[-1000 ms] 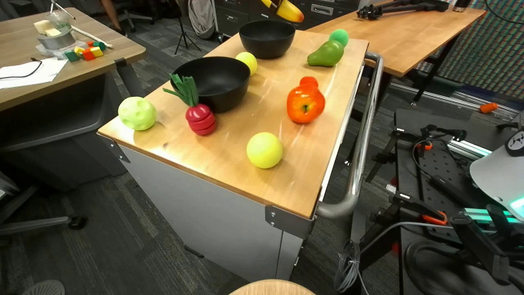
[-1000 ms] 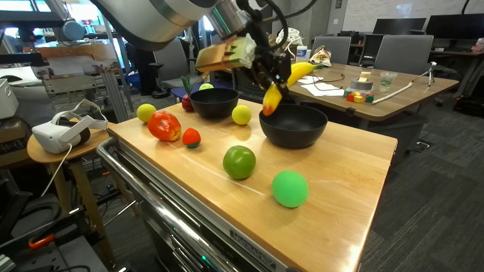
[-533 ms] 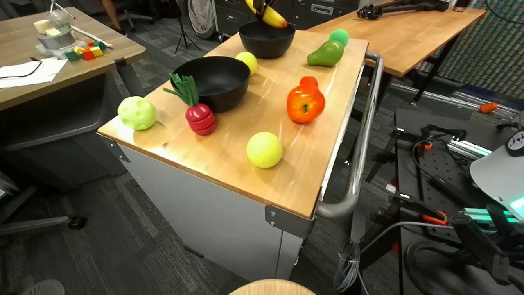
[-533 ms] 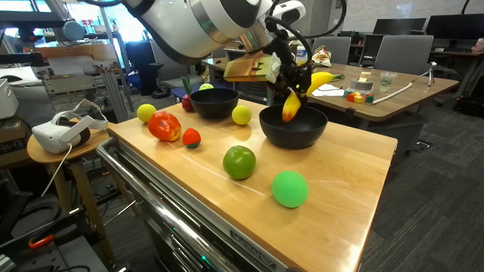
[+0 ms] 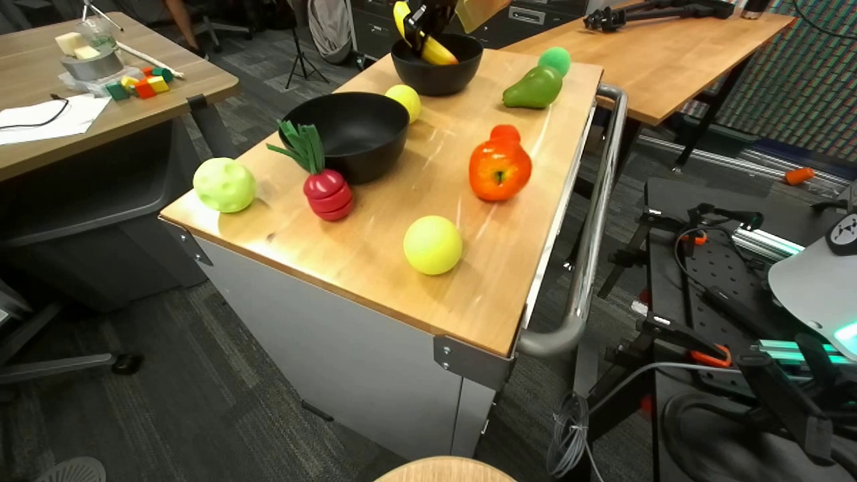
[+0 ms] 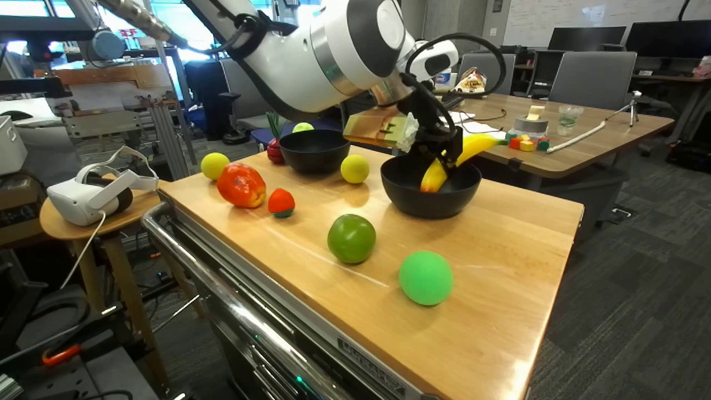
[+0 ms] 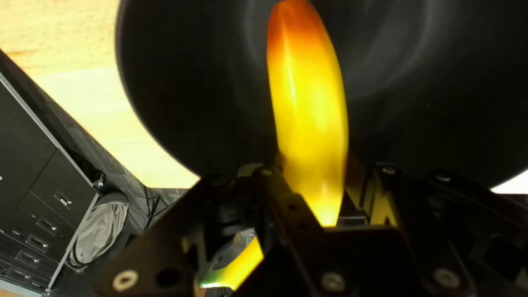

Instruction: Take the fruit toys from the table and put them in the two black bowls on the table

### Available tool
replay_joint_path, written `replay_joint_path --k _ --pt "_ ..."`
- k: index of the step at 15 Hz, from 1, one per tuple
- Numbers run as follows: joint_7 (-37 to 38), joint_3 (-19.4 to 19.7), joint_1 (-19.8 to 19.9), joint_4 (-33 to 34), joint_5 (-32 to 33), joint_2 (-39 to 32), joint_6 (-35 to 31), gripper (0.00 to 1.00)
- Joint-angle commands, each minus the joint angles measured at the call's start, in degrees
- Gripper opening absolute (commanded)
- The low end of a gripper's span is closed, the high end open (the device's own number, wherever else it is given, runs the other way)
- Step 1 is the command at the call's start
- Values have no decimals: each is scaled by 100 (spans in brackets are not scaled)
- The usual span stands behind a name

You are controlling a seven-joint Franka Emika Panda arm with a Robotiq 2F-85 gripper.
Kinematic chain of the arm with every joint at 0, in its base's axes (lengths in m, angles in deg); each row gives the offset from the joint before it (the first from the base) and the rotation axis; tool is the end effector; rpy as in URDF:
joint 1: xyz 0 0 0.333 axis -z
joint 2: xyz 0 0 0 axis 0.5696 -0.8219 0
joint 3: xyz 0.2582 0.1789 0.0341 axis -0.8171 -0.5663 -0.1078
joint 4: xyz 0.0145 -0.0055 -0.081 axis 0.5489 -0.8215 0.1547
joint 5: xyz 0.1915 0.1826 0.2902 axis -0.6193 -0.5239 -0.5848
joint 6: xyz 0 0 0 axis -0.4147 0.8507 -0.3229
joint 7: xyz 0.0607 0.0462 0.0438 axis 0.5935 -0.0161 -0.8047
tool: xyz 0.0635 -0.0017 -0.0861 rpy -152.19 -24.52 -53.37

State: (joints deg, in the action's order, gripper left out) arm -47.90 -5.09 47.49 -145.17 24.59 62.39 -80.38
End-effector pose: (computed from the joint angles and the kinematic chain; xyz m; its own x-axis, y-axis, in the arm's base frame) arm 0.6188 -0.1476 0.3124 0.8589 -0.1452 0.4910 -0.2803 -0.9359 0.2135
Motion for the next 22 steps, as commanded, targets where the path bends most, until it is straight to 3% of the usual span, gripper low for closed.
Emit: replay_joint_path --k 1,2,6,7,8,9,13,19,20,22 --pt "560 111 -227 252 26 -113 249 64" --pt "660 87 -250 233 15 -82 289 66" --pt "1003 1 -391 129 -61 160 542 97" --pt "995 -59 -417 92 -131 258 782 100" --pt "1032 -85 -468 72 -166 360 1048 100" --pt "819 281 -920 20 -549 518 1309 100" --pt "477 47 -1279 197 -1541 976 2816 100" --pt "34 -308 -1350 630 -3721 878 3946 100" --pt "163 -222 -1446 409 -3272 997 3702 100" --pt "157 -219 -1451 400 -3334 963 3721 100"
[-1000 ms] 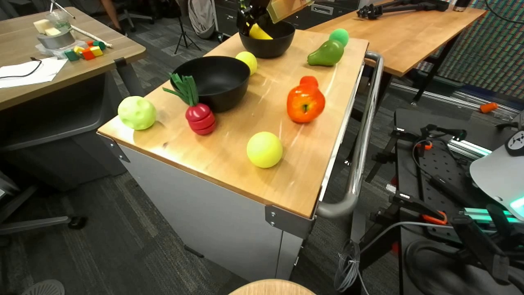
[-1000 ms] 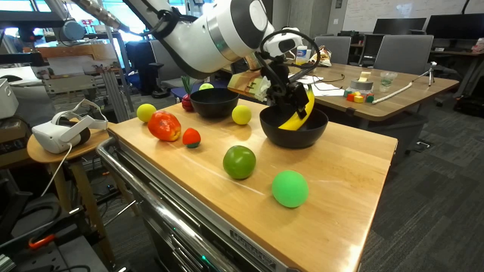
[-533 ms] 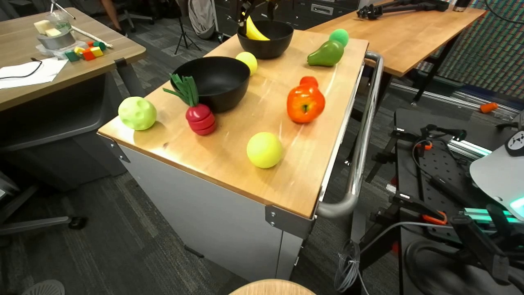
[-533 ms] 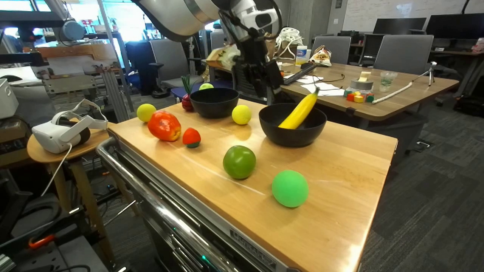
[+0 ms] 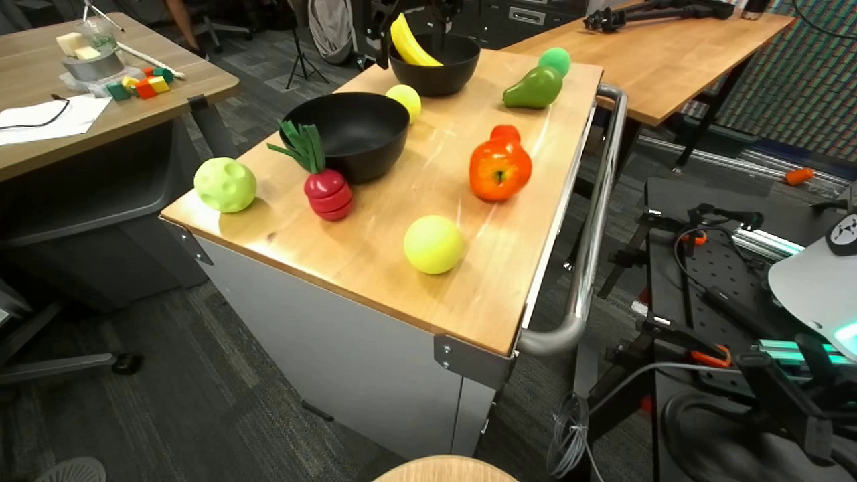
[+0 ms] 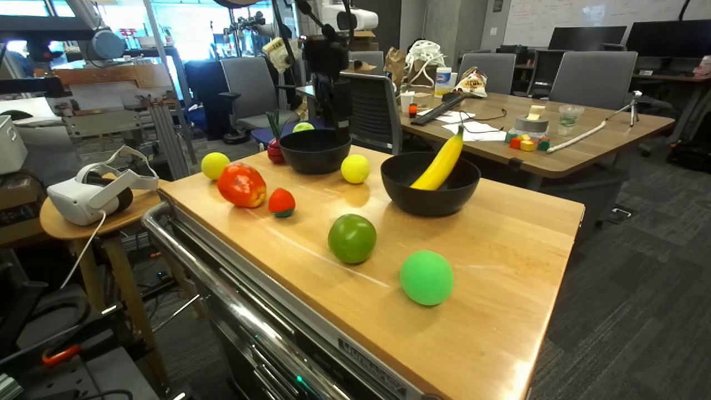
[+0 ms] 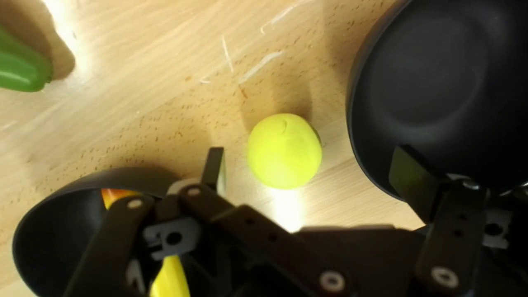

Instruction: Take the fruit toys from the table and put them in the two black bowls on the table

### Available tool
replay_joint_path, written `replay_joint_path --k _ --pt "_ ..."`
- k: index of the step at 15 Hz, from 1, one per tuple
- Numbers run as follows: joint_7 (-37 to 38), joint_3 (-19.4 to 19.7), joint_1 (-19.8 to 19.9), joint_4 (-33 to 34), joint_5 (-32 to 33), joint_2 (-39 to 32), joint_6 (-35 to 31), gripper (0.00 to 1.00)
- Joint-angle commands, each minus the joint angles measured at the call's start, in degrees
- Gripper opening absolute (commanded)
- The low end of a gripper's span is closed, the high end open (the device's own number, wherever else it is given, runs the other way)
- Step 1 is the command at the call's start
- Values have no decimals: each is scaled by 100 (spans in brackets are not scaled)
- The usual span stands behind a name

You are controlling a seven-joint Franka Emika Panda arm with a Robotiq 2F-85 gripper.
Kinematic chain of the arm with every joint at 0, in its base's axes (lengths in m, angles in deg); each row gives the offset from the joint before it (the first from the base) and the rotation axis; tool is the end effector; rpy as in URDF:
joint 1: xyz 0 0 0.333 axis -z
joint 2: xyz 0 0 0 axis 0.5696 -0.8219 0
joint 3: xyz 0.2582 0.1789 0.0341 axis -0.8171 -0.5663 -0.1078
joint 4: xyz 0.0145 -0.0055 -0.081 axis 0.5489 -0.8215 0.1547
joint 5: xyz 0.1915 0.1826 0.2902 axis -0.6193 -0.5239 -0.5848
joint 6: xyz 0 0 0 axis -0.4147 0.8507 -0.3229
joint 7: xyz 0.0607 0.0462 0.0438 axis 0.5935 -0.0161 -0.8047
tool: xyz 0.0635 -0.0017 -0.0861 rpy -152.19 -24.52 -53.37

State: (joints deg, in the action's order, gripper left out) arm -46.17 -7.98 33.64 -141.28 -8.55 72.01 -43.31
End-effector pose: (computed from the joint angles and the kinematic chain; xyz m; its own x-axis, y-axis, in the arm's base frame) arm 0.6071 -0.0006 0.3843 0.8626 -0.4982 0.0883 -0.5013 -0.8651 0.0160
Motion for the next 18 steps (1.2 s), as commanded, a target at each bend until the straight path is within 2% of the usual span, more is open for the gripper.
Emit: replay_joint_path --k 1,5,9,17,18 --pt "-16 77 -65 4 -19 -10 13 100" --pt "491 226 -85 38 160 -201 -454 100" --pt "907 348 -89 116 74 -464 -853 100" --pt "1249 407 -118 260 -40 -938 -917 100" --pt "1283 419 -124 276 -21 -975 -913 96"
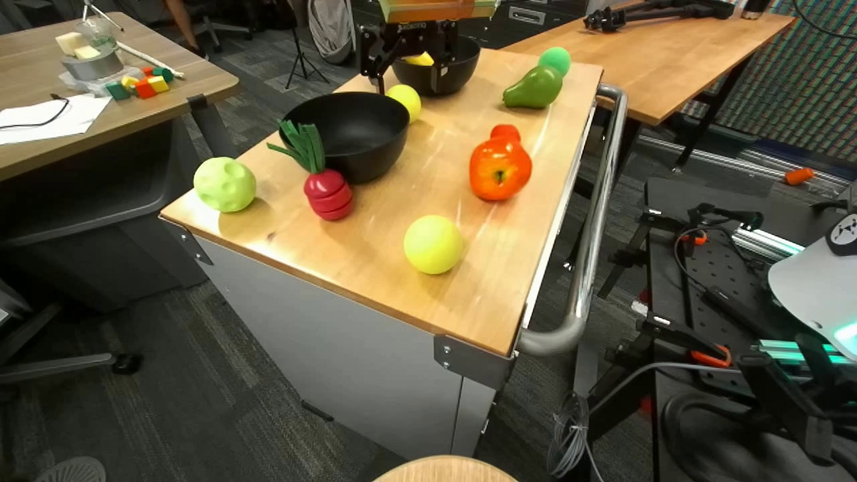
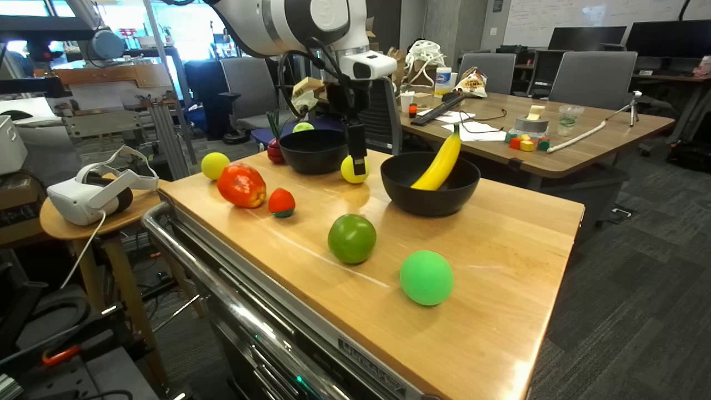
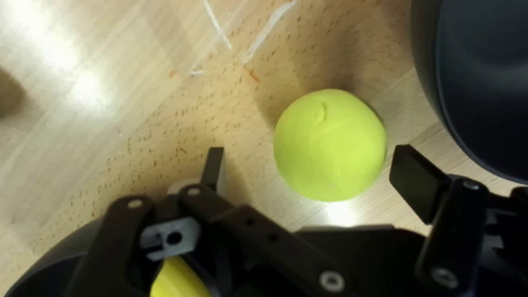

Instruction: Take the fruit toys from the table and put them in the two black bowls on the table

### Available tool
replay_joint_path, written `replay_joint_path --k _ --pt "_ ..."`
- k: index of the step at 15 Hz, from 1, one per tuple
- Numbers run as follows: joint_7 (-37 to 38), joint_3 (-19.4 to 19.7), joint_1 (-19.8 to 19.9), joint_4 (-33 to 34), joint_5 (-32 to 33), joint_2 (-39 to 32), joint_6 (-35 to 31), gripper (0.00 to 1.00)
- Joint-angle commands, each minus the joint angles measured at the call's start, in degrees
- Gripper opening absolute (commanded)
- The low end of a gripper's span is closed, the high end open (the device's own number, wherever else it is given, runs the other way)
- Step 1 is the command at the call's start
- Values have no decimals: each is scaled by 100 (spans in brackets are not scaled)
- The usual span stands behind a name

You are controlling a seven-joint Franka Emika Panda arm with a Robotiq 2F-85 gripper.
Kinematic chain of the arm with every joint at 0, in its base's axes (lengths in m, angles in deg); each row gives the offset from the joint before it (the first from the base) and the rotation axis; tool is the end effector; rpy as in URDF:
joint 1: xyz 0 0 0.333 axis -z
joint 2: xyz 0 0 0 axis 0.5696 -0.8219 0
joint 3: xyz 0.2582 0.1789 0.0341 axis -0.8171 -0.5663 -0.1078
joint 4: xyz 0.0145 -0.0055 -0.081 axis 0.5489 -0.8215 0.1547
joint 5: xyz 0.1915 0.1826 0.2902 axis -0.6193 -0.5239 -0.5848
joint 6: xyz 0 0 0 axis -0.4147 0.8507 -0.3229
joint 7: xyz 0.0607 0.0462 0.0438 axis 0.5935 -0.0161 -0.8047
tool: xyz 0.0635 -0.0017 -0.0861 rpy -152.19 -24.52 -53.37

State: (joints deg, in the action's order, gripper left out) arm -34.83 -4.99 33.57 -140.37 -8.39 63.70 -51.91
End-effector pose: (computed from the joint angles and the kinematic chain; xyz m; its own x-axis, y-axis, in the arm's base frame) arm 0.6281 -0.0294 0.3166 0.7203 -0.6838 0.1162 -0.6882 -0.7255 -0.0034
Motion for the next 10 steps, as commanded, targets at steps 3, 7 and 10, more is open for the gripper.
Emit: replay_joint_path --k 3,7,10 --pt "177 132 -111 201 -49 -209 -73 70" --pt "203 164 -72 140 -103 -183 -169 39" --pt "-167 116 -45 -101 -113 207 -476 31"
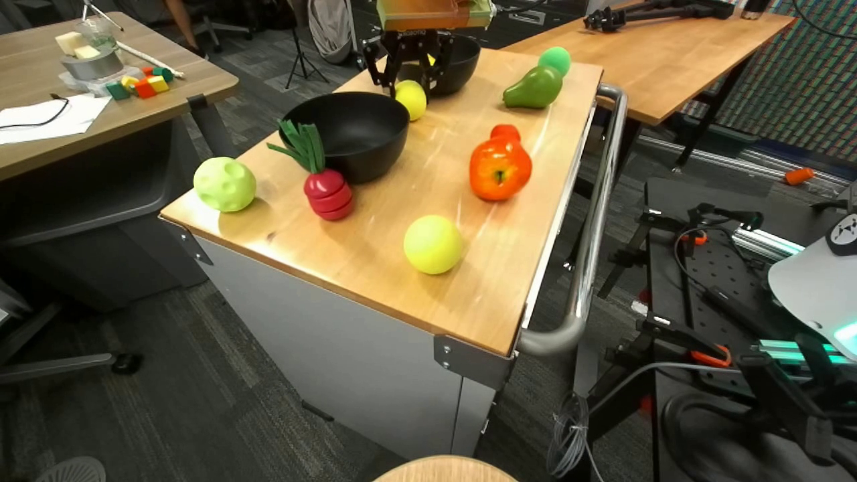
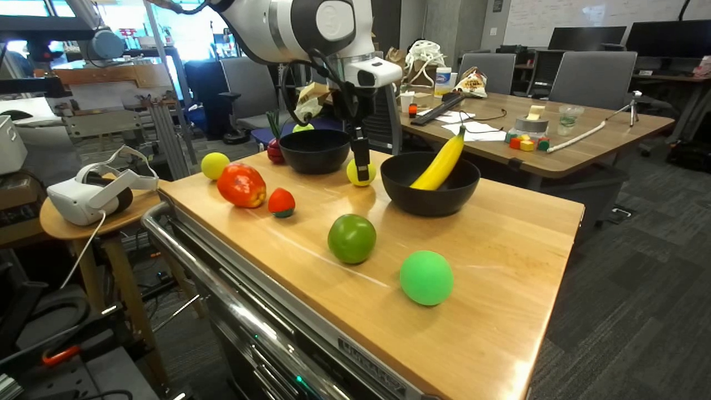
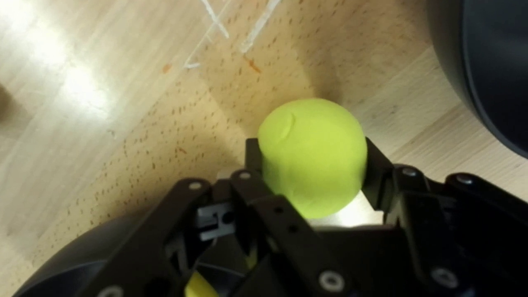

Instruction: Take the fruit toys from the table and put them in the two black bowls on the table

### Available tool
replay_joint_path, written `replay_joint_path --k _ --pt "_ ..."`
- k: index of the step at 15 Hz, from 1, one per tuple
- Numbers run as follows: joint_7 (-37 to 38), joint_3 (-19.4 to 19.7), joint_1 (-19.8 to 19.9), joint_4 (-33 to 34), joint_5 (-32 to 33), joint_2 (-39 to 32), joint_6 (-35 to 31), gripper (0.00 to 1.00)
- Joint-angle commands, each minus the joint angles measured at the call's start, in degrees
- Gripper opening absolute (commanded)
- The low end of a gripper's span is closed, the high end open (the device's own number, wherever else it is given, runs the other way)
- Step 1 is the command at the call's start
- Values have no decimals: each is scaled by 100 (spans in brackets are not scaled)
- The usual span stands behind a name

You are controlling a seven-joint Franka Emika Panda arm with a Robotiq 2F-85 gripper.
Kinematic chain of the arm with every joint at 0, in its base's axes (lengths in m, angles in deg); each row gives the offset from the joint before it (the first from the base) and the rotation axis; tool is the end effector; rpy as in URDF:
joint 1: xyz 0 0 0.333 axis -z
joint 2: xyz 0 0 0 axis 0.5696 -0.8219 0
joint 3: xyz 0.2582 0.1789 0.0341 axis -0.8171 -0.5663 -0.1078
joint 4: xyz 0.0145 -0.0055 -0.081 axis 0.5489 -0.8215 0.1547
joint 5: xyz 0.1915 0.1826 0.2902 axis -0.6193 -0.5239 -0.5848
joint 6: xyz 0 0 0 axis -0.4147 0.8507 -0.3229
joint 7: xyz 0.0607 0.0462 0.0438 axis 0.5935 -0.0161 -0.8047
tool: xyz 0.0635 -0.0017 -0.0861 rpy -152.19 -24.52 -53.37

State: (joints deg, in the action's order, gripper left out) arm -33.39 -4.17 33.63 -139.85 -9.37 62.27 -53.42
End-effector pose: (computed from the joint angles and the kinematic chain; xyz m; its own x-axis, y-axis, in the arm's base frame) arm 0.6323 -0.0383 0.3077 0.6848 -0.7189 0.1193 -0.7223 -0.6913 -0.0191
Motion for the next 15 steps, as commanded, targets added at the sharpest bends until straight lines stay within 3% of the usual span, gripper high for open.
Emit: replay_joint_path --k 1,5,8,15 --pt "-512 68 -112 -249 219 555 -386 31" --pt "-749 212 -269 -300 1397 1443 257 31" --pt "-1110 156 -88 -221 2200 1556 205 31" --pt "-2011 225 228 -502 2206 1117 -181 31"
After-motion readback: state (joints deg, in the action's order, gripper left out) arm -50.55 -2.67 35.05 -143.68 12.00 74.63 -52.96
